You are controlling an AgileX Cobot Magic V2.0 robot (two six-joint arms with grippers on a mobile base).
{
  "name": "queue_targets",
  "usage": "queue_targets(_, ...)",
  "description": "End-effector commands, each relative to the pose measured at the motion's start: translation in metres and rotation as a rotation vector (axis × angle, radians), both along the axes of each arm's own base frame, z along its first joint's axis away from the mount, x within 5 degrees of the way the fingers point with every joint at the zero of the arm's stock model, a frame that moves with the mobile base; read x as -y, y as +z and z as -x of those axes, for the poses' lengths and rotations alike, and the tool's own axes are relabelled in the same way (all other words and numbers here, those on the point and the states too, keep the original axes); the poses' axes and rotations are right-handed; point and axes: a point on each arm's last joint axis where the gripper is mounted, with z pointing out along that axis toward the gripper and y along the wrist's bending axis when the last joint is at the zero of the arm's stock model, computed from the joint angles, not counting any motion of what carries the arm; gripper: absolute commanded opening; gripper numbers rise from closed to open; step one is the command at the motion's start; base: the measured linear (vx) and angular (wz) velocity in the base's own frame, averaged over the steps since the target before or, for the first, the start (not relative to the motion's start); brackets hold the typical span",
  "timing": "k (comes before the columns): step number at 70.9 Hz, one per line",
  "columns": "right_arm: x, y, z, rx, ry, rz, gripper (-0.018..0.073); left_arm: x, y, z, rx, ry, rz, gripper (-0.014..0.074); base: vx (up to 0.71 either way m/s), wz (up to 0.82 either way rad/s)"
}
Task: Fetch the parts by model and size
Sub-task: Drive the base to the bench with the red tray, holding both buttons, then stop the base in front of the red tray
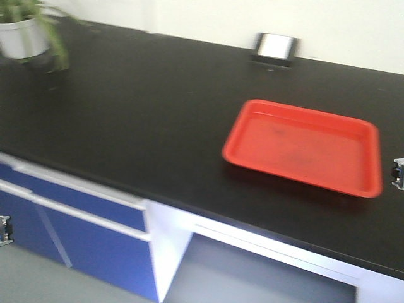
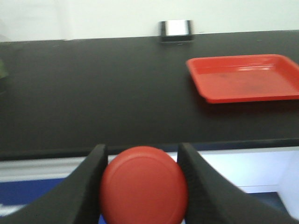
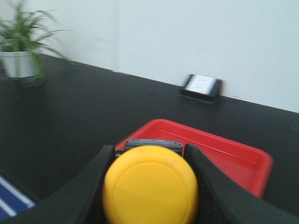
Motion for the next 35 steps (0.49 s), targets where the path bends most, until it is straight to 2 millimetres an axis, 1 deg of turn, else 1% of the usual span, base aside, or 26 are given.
queue_targets(1,0.0005,0.0165,-0.0008,0.099,-0.008,-0.014,-0.0010,0.0019,0.0144,-0.0008,0.079,-0.016,0.041,-0.0007,0.14,-0.88)
queue_targets(22,0.0005,0.0165,-0.0008,0.099,-0.008,-0.014,-0.0010,0.0019,0.0144,-0.0008,0.079,-0.016,0.041,-0.0007,0.12,-0.82)
queue_targets(35,0.0006,0.0165,-0.0008,0.098,-0.008,-0.014,-0.0010,0.0019,0.0144,-0.0008,0.079,-0.016,0.041,-0.0007,0.13,-0.60)
